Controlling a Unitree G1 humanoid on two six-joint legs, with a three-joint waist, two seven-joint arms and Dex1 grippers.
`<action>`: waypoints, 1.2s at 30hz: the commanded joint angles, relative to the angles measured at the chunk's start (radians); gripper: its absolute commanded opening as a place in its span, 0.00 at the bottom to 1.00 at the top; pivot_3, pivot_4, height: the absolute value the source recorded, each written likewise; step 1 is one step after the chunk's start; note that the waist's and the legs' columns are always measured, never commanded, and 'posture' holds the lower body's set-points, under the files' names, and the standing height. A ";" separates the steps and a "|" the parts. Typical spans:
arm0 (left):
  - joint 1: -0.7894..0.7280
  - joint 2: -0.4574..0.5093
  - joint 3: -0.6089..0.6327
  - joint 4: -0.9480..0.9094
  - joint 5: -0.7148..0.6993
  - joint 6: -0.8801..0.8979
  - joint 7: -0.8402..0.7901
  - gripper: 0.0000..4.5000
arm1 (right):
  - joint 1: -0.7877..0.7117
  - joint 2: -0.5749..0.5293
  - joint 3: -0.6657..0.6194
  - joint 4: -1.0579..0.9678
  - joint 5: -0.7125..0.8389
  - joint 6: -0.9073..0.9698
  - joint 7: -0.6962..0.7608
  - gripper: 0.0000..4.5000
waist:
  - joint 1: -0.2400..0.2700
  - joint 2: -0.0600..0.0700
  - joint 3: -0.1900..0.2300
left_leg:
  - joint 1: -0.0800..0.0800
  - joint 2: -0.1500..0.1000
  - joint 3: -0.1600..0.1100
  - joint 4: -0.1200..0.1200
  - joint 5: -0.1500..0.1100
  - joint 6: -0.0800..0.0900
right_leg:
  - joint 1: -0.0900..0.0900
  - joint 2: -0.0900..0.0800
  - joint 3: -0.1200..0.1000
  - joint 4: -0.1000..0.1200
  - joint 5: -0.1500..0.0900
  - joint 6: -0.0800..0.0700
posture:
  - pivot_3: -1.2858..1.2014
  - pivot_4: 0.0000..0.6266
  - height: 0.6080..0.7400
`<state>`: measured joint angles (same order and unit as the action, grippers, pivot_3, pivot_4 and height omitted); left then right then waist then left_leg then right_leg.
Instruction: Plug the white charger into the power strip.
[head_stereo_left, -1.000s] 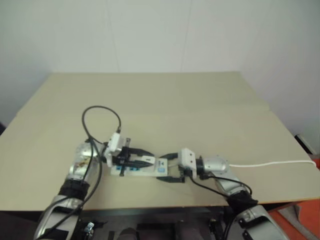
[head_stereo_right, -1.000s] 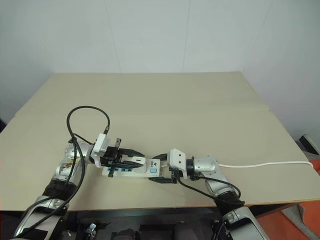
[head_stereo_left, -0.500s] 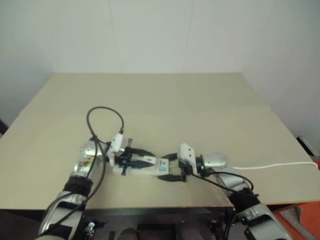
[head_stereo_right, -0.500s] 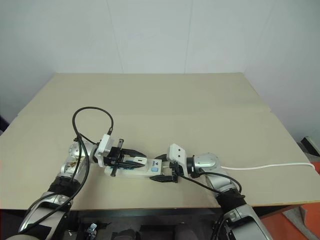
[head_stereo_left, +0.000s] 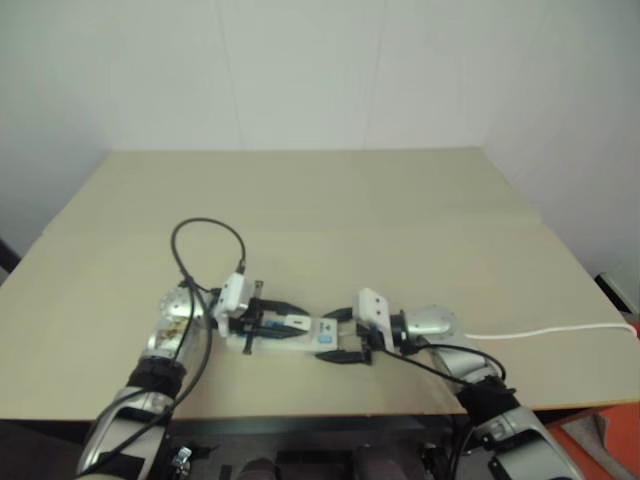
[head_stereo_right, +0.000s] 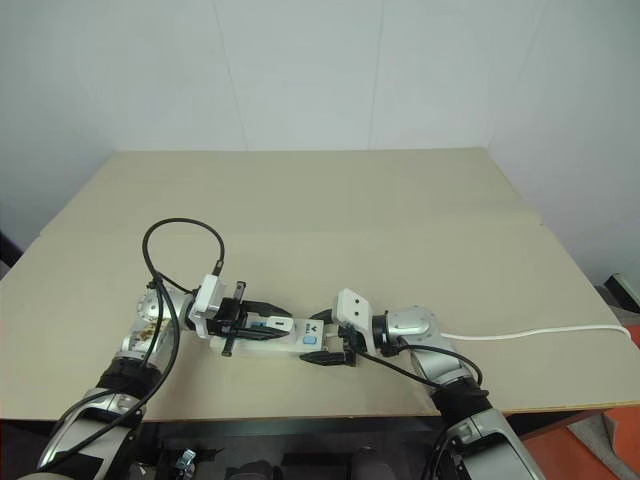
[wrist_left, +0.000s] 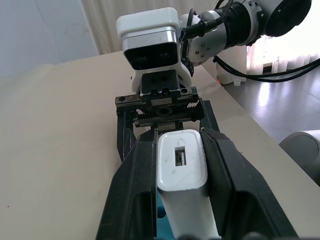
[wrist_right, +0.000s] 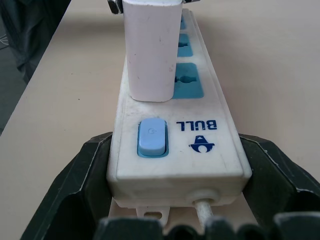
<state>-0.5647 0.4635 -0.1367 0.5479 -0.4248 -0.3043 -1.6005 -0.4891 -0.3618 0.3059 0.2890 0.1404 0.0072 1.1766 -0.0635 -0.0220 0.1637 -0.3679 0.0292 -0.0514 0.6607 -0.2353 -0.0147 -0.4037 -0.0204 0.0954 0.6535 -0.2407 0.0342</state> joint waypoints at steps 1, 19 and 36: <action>0.036 0.028 -0.008 0.108 0.095 0.023 0.051 0.22 | 0.005 -0.001 0.009 -0.038 0.014 -0.026 0.033 0.76 | 0.000 0.000 0.000 | 0.000 0.000 0.000 0.000 0.000 0.000 | 0.000 0.000 0.000 0.000 0.000 0.000 | 0.52 0.24 1.00; 0.027 0.025 0.028 0.067 0.076 0.045 0.017 0.99 | 0.013 0.003 0.012 -0.029 0.001 -0.055 0.022 0.76 | -0.006 0.000 0.000 | -0.003 0.001 0.000 -0.002 0.000 0.001 | -0.002 0.001 0.000 -0.005 0.000 0.000 | 0.52 0.24 1.00; 0.059 0.320 0.096 -0.204 -0.102 0.214 -0.014 1.00 | 0.002 0.005 -0.012 -0.028 0.024 -0.038 0.024 0.93 | -0.008 -0.004 0.005 | -0.012 0.002 0.000 -0.002 0.000 0.001 | -0.012 0.001 0.000 -0.005 0.000 0.000 | 0.52 0.24 1.00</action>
<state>-0.5210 0.7533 -0.0745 0.3675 -0.5052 -0.0848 -1.6110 -0.4826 -0.3596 0.3047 0.2759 0.1419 -0.0348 1.1939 -0.0720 -0.0265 0.1692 -0.3820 0.0313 -0.0509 0.6590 -0.2357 -0.0142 -0.4181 -0.0196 0.0954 0.6494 -0.2401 0.0338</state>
